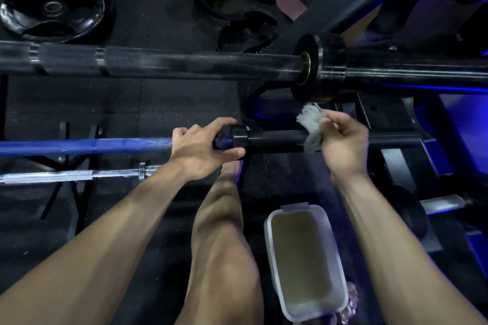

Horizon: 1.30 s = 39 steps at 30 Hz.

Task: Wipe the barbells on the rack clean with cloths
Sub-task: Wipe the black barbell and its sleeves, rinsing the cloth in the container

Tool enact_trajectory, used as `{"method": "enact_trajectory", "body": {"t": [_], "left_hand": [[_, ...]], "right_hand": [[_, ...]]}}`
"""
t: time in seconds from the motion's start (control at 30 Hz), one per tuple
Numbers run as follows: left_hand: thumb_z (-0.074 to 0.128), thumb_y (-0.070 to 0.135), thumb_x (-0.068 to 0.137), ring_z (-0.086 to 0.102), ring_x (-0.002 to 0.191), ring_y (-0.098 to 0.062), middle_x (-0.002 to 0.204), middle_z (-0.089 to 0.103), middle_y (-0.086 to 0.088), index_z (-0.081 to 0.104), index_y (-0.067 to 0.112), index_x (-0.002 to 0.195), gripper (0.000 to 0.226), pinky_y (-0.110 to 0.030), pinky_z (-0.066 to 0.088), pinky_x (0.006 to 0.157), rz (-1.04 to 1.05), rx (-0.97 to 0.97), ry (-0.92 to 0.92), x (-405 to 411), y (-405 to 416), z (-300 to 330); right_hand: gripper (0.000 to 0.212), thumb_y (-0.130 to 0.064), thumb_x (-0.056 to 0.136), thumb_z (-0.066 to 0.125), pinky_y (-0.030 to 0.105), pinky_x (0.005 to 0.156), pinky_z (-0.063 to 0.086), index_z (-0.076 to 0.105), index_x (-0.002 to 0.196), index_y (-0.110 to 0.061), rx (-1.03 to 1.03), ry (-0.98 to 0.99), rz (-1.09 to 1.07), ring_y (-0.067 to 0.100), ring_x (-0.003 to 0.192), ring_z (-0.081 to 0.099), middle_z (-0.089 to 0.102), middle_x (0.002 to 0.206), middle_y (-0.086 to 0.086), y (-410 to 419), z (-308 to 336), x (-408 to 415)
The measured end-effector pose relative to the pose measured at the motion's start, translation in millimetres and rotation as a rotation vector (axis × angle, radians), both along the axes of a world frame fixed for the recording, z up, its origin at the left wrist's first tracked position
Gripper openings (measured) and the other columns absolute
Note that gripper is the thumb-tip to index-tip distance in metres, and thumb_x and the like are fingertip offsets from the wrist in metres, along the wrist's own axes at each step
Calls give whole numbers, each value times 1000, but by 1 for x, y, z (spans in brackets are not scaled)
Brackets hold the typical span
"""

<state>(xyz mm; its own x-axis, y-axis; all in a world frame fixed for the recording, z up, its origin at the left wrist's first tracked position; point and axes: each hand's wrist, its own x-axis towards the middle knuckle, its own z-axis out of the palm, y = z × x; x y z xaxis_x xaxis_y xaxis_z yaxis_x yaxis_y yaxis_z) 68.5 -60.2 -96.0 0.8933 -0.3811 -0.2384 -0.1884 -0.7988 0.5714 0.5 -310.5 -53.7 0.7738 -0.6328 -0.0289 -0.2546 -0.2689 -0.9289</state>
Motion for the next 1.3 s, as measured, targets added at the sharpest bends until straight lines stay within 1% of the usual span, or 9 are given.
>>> {"method": "enact_trajectory", "body": {"t": [0.1,0.37,0.53,0.73,0.83,1.0,1.13,1.23,1.3], "left_hand": [[45,90,65,45,114,-12,108,64,16,29,65,138,79,-25,13,92,-6,44,-7,-1,1,2],[60,76,74,49,106,-13,95,54,21,36,56,141,74,-30,15,84,-27,98,-74,-5,-4,12],[70,72,74,47,108,-12,109,62,20,36,57,136,72,-29,16,90,-11,54,-81,-6,-3,10],[70,74,73,46,105,-10,105,63,19,37,59,133,70,-28,15,92,4,39,-56,-6,-2,8],[71,73,73,48,107,-10,105,63,19,38,58,133,71,-29,17,93,9,48,-66,-7,-3,9],[70,77,69,49,105,-11,107,65,16,36,57,131,74,-30,18,89,6,58,-74,-6,-2,10],[74,71,70,50,105,-10,104,65,18,38,57,130,72,-29,17,91,13,38,-69,-7,-3,10],[76,69,70,50,103,-9,99,64,19,41,57,128,69,-29,16,93,25,4,-62,-7,-3,11],[76,69,70,50,102,-9,95,64,19,41,57,127,68,-29,16,93,29,12,-63,-8,-3,12]], "right_hand": [[23,1,93,56,32,81,57,70,111,4,152,-40,13,15,81,71,75,92,11,30,-11,14],[33,-12,91,61,35,95,56,67,122,-14,-207,55,279,15,101,70,73,111,1,101,-17,11],[32,-1,83,62,5,81,35,69,114,-7,-501,70,407,17,91,59,62,111,8,79,-16,5],[20,-10,89,60,22,75,39,73,105,-9,-557,277,124,24,88,62,63,108,11,10,-7,-3],[18,-14,87,63,34,78,51,71,98,-4,-381,-10,190,27,85,66,66,98,14,34,-5,-2],[18,-12,93,62,18,75,39,69,109,-8,-470,66,327,15,82,56,57,106,5,92,-18,8],[19,-10,90,53,28,71,39,66,103,-5,-674,75,404,26,83,57,56,107,13,75,-21,5],[17,-9,92,56,23,76,34,68,104,-6,-801,255,208,30,94,58,57,110,15,23,-12,6],[13,-8,95,53,15,66,34,66,97,-9,-857,376,81,21,76,53,51,103,8,0,-8,4]]}}
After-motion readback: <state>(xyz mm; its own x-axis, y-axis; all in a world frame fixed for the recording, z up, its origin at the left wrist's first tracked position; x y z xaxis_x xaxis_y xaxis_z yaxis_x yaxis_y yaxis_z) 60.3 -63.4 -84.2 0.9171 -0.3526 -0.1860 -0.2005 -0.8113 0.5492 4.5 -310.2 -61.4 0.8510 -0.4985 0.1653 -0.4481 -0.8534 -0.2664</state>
